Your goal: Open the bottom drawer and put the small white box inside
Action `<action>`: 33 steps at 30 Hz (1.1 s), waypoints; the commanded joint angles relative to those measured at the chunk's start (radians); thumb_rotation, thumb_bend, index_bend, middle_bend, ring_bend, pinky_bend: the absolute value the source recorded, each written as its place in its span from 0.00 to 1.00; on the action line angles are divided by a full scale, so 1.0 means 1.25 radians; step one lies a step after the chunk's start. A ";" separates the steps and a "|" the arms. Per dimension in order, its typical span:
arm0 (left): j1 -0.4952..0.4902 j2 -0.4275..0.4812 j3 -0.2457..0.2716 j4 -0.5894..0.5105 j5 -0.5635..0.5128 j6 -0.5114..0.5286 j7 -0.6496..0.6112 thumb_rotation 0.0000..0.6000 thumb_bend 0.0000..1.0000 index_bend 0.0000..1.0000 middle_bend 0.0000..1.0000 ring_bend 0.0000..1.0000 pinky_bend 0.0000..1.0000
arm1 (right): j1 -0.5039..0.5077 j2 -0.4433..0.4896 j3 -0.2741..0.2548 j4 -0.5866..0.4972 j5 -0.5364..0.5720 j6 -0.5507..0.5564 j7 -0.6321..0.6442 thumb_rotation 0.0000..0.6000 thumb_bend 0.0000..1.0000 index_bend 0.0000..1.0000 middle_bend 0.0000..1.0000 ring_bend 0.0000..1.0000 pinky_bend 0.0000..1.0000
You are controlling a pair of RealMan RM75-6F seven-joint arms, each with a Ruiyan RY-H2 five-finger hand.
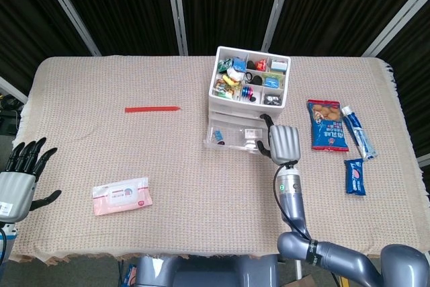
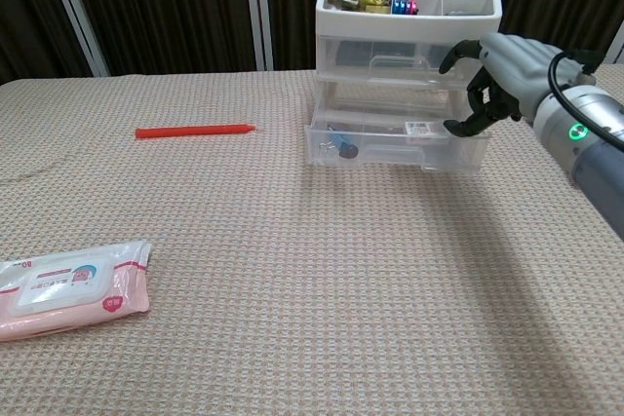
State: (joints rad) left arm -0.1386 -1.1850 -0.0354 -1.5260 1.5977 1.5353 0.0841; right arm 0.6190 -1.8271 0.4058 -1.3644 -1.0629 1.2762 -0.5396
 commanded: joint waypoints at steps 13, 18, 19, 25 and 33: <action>0.003 -0.008 -0.001 0.006 0.002 0.009 0.014 1.00 0.11 0.15 0.00 0.00 0.00 | -0.083 0.131 -0.170 -0.144 -0.247 0.082 0.140 1.00 0.18 0.17 0.24 0.15 0.28; 0.002 -0.011 -0.001 0.007 0.006 0.011 0.019 1.00 0.12 0.15 0.00 0.00 0.00 | -0.093 0.197 -0.269 -0.074 -0.420 0.120 0.096 1.00 0.19 0.16 0.06 0.00 0.08; 0.002 -0.011 -0.002 0.008 0.006 0.012 0.019 1.00 0.12 0.15 0.00 0.00 0.00 | -0.093 0.205 -0.289 -0.043 -0.457 0.126 0.068 1.00 0.19 0.15 0.03 0.00 0.05; 0.004 -0.016 -0.004 0.012 0.011 0.023 0.016 1.00 0.11 0.15 0.00 0.00 0.00 | -0.093 0.207 -0.350 0.118 -0.581 0.143 -0.082 1.00 0.20 0.12 0.00 0.00 0.00; 0.004 -0.020 -0.005 0.018 0.014 0.028 0.012 1.00 0.11 0.15 0.00 0.00 0.00 | -0.087 0.130 -0.363 0.263 -0.615 0.109 -0.183 1.00 0.21 0.10 0.00 0.00 0.00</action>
State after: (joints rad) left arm -0.1332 -1.2103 -0.0421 -1.5038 1.6152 1.5704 0.0994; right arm 0.5055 -1.6347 -0.0385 -1.0722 -1.8108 1.4245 -0.7357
